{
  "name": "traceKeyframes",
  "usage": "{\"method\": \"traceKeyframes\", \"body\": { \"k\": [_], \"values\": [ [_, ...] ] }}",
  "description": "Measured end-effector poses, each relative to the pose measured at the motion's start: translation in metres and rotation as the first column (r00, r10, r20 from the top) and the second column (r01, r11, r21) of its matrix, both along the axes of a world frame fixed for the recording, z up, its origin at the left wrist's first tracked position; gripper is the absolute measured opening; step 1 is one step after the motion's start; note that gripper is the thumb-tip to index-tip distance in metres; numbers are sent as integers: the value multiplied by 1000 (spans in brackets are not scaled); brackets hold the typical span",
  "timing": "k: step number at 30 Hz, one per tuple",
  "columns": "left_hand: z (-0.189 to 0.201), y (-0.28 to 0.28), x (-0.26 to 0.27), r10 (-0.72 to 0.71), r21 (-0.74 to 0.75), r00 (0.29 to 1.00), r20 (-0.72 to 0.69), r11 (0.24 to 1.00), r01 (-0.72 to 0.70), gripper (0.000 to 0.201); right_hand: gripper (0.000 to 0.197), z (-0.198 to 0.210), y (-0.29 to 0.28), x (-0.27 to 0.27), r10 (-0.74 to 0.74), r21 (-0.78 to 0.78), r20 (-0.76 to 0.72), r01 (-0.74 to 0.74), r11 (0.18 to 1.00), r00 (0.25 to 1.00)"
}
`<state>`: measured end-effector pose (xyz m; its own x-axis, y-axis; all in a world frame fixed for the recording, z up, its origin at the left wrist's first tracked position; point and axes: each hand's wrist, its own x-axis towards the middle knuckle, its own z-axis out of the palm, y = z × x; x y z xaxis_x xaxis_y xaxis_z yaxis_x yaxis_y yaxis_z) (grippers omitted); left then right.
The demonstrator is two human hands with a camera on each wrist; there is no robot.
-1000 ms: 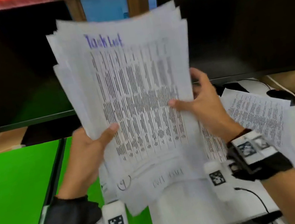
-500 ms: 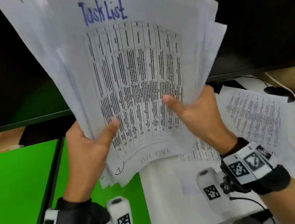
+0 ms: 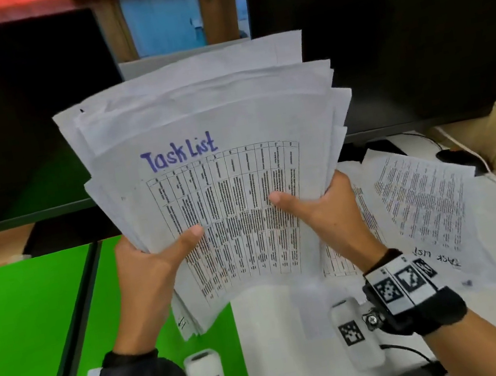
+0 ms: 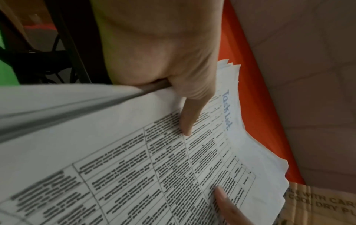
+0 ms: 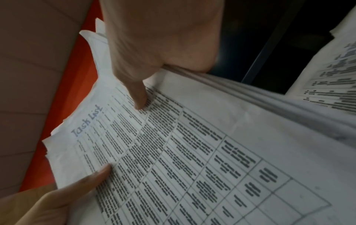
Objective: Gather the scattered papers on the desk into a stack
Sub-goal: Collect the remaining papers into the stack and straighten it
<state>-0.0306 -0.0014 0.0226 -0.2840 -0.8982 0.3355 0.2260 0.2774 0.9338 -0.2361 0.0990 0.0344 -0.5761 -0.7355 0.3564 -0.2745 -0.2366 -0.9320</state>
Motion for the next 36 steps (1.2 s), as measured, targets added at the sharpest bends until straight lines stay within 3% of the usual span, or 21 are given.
{"method": "traceKeyframes", "body": {
  "k": [4,6,9,11,13,17,20,24,28,31,34,36],
  "values": [
    [3,-1,-1,29,-28,999,34,999,-28,46,35,0,-4,1,-29,-63,24,30,998,999],
    [-1,-4,5,-29,-17,999,13,999,29,55,40,-2,-2,-1,-9,-70,20,10,997,1000],
    [-11,-8,11,-137,69,991,11,988,136,77,45,-5,-1,-3,58,36,-28,-57,998,998],
    [-11,-9,9,-108,43,994,36,993,106,61,42,-3,-3,-2,67,105,-38,-63,992,997],
    [-4,-6,7,-46,-50,998,46,998,48,45,37,5,-6,0,20,79,-50,-16,997,999],
    [9,-5,12,-55,-171,998,14,984,57,50,46,19,-8,-1,-6,-85,-47,2,996,999],
    [3,-8,14,-134,-111,991,14,985,134,54,62,9,-9,-3,95,12,-22,-95,995,995],
    [3,-3,4,-2,-146,999,45,989,9,48,34,6,-9,5,104,33,16,-105,994,994],
    [17,3,8,22,-244,1000,22,970,-16,51,34,13,-4,4,101,-79,-4,-101,992,995],
    [0,1,5,-40,-130,999,31,991,43,47,27,-4,-8,4,95,26,1,-95,995,995],
    [-12,-2,-1,48,-52,994,96,998,-44,33,44,-15,-8,-1,153,218,-40,-141,966,987],
    [-13,-7,1,106,-29,990,88,994,-104,31,57,-10,-3,-21,228,365,-151,-160,917,962]
  ]
}}
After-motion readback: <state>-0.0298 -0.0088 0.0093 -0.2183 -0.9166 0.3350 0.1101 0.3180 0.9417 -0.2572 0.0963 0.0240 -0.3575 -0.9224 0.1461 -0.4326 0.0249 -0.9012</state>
